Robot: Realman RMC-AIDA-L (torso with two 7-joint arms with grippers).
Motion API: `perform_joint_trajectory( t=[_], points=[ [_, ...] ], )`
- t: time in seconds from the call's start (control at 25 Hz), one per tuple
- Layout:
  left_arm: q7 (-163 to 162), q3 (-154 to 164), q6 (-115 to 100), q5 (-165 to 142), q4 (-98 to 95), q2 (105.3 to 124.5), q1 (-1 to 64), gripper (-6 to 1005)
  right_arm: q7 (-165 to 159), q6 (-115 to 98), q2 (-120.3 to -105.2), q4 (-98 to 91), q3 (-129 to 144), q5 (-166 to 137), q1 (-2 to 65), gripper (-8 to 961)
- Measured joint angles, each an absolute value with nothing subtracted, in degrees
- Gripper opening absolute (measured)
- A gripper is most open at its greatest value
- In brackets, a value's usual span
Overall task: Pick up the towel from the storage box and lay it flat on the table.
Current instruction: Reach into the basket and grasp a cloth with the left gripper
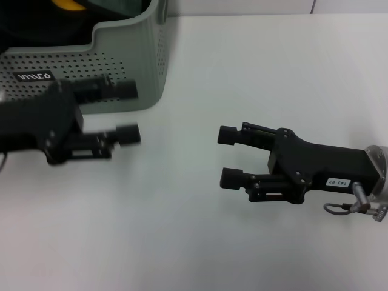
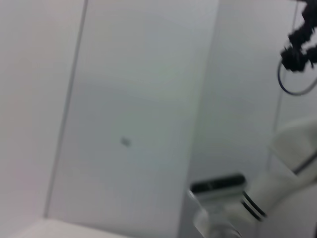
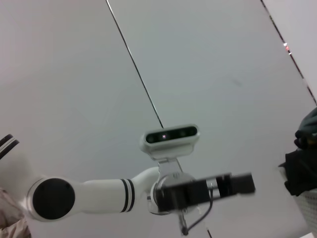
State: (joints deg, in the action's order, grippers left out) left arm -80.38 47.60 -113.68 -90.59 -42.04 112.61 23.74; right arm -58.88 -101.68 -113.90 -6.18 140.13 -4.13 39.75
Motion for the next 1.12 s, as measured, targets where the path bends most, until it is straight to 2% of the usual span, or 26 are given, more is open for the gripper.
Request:
perform_joint_trajectory(
  t=[0.08,0.24,0.32,0.52,0.76,1.12],
  points=[
    [-82.46,45.22,-113.63,-90.42,-46.76,113.93,23.04,784,-58.52,-101.68,-113.83,-6.17,139.95,-4.07,39.14,868],
    [-89.35,40.19,-113.37,-90.21,-66.28,119.12,18.48,778,-57.75,-101.67,-113.66,-6.09,139.79,-4.04,37.75,869],
    [-91.98,40.14,-111.41,-88.58,-77.23,120.58,14.49,768,-57.39,-101.17,-113.79,-6.04,139.28,-4.09,37.21,869],
    [-95.75,42.72,-99.14,-83.88,-94.04,120.39,6.55,754,-57.32,-100.12,-113.97,-6.03,138.44,-4.06,36.54,869],
    [-95.6,46.78,-86.32,-88.47,-104.78,120.76,2.79,754,-57.3,-98.61,-114.43,-6.0,138.31,-4.03,36.87,869],
    [-88.12,84.4,-46.29,-116.67,-115.23,120.47,-7.62,755,-57.47,-97.89,-114.73,-6.15,137.35,-4.01,34.49,869]
  ],
)
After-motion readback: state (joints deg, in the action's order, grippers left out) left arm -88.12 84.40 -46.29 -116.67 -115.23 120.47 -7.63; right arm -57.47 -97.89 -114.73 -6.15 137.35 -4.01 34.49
